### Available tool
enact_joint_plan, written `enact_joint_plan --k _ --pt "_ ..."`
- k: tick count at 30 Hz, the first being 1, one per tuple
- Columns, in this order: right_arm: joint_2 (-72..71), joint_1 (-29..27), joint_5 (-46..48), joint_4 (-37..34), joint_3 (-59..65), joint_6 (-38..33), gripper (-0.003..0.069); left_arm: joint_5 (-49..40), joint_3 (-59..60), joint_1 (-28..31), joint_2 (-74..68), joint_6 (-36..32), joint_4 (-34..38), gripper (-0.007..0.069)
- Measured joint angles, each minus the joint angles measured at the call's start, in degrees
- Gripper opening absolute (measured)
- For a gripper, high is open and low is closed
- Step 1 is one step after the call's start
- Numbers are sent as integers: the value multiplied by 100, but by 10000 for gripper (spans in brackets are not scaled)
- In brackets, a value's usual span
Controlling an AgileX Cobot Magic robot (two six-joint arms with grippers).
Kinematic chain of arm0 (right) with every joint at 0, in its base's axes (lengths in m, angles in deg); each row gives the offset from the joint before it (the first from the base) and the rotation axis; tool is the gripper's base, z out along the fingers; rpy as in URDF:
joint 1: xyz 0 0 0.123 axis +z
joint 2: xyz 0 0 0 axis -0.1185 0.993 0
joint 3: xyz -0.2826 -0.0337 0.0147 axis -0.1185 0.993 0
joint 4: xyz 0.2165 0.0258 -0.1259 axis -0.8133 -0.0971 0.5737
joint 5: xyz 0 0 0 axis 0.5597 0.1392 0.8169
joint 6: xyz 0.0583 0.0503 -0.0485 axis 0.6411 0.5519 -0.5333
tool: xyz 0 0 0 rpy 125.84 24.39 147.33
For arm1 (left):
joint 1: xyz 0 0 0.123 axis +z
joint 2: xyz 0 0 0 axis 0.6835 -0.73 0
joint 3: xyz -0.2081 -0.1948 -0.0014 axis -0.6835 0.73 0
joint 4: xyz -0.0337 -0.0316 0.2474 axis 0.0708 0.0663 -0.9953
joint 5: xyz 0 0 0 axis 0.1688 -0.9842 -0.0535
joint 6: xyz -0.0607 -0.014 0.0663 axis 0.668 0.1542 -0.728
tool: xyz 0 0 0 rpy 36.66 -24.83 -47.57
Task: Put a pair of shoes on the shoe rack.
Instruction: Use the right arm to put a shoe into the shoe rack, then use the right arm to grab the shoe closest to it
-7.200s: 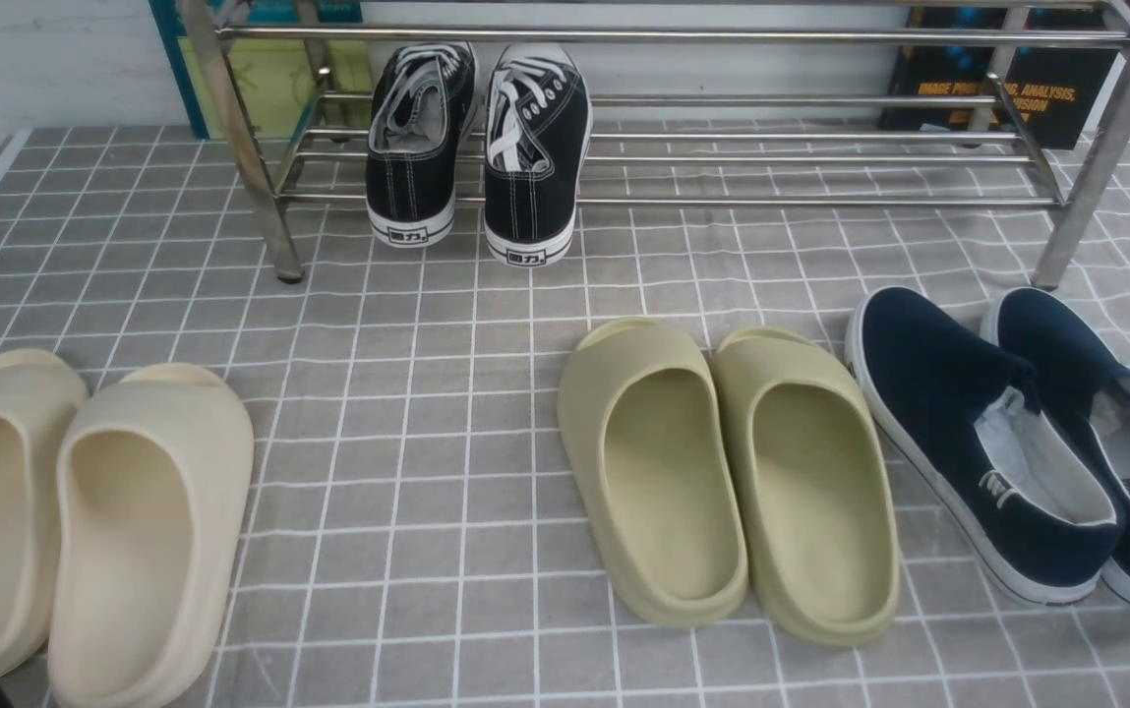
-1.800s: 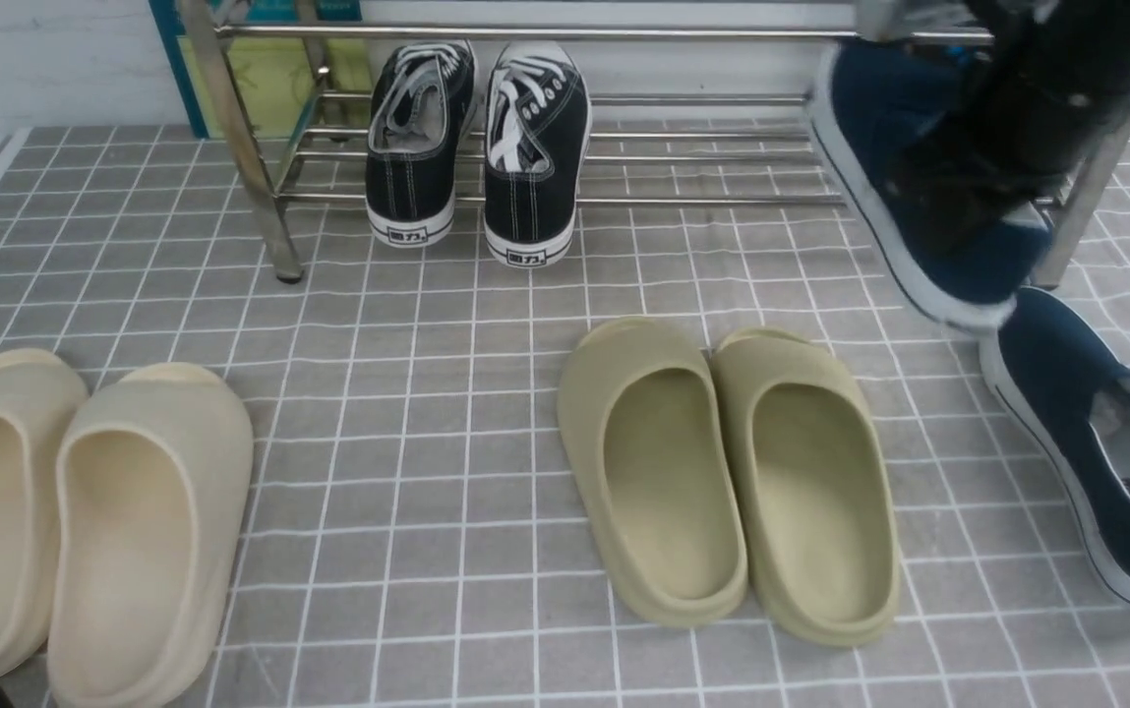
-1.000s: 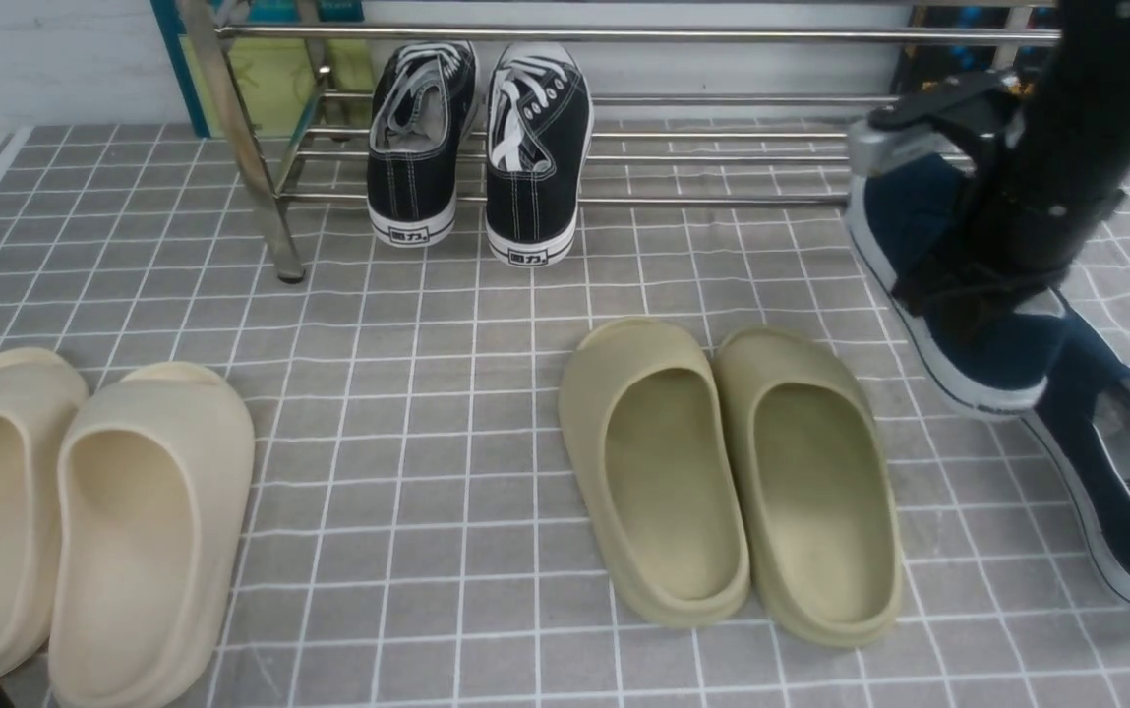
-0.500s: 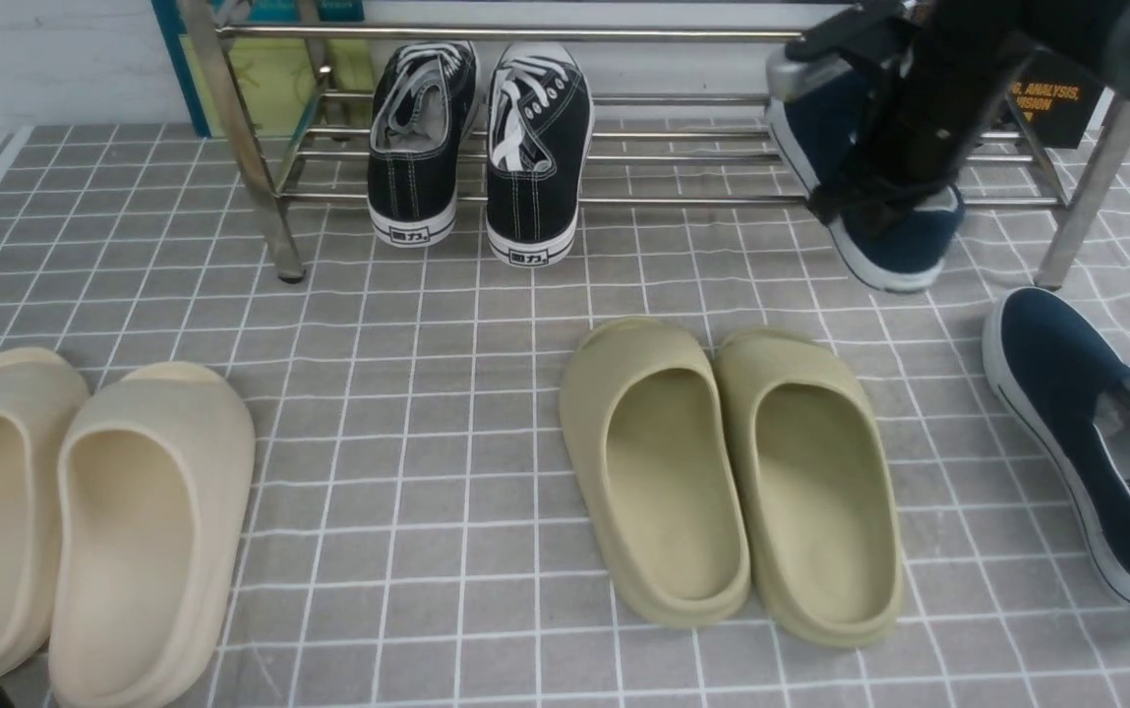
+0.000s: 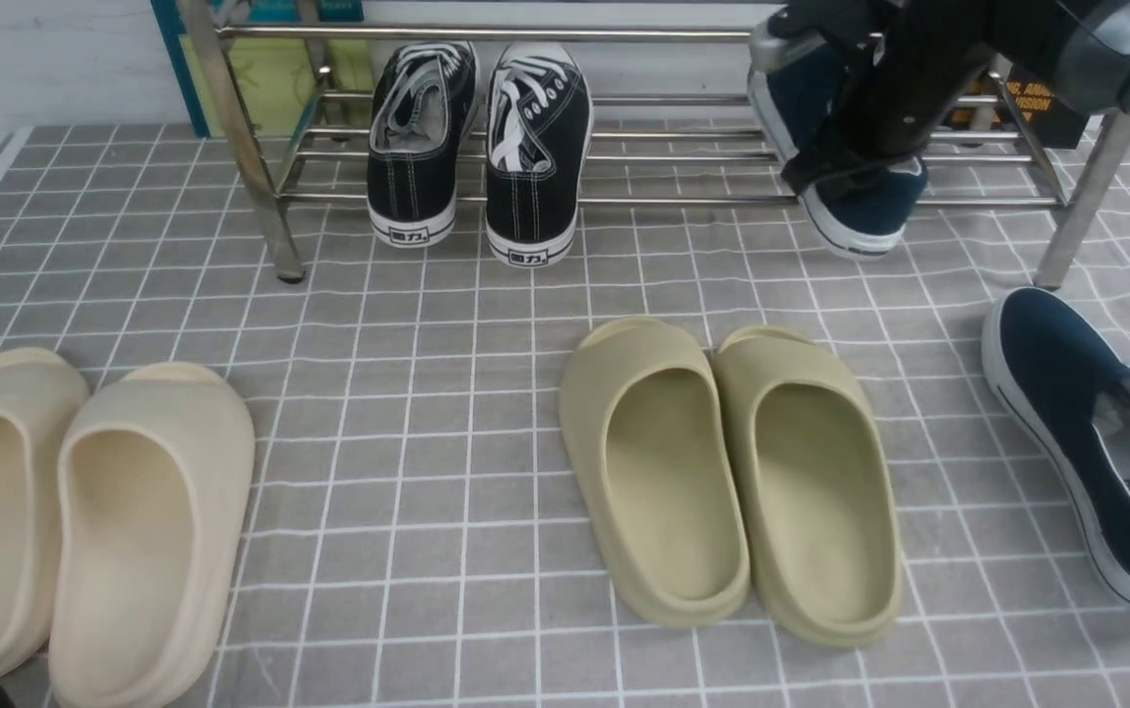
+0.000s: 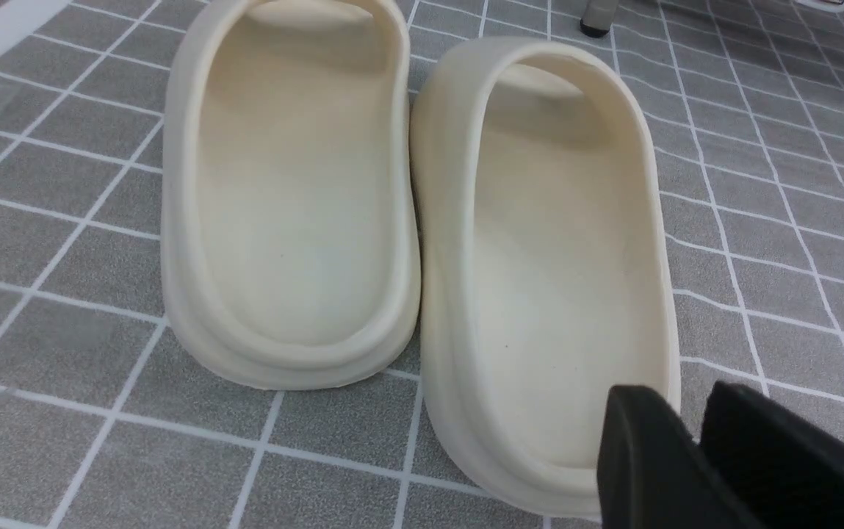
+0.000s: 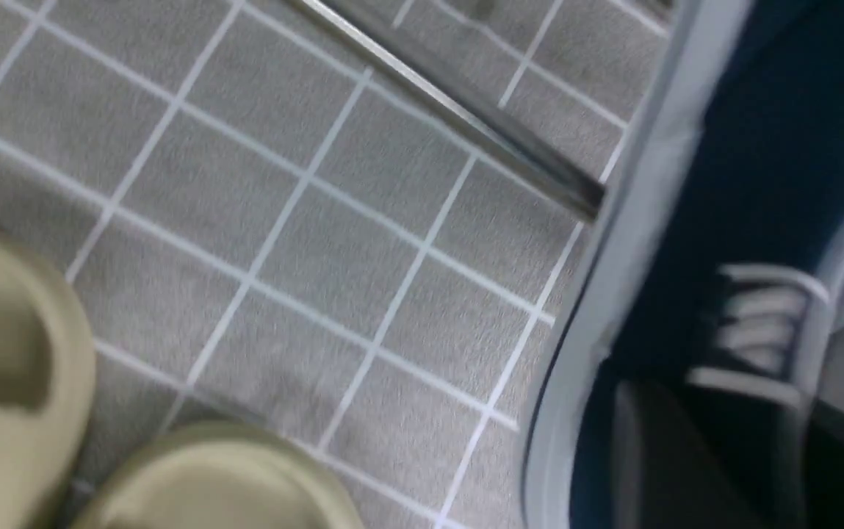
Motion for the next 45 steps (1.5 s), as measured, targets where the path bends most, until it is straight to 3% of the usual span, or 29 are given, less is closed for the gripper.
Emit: enact_joint_plan --k 6,9,15,28,35,45 --pt "-352 0 614 -27 -51 305 433 0 0 0 0 0 0 144" --pt "-647 5 1050 -199 -64 289 461 0 0 0 0 0 0 146" --pt "-1116 5 1250 -387 156 344 451 0 0 0 0 0 0 153" --pt "-3392 5 1225 -392 4333 608 367 0 0 0 0 0 0 165" --pt "-4139 -216 160 93 6373 1401 348 0 0 0 0 0 0 174" --pt "-4164 -1098 -990 188 7255 1575 347 0 0 0 0 0 0 183"
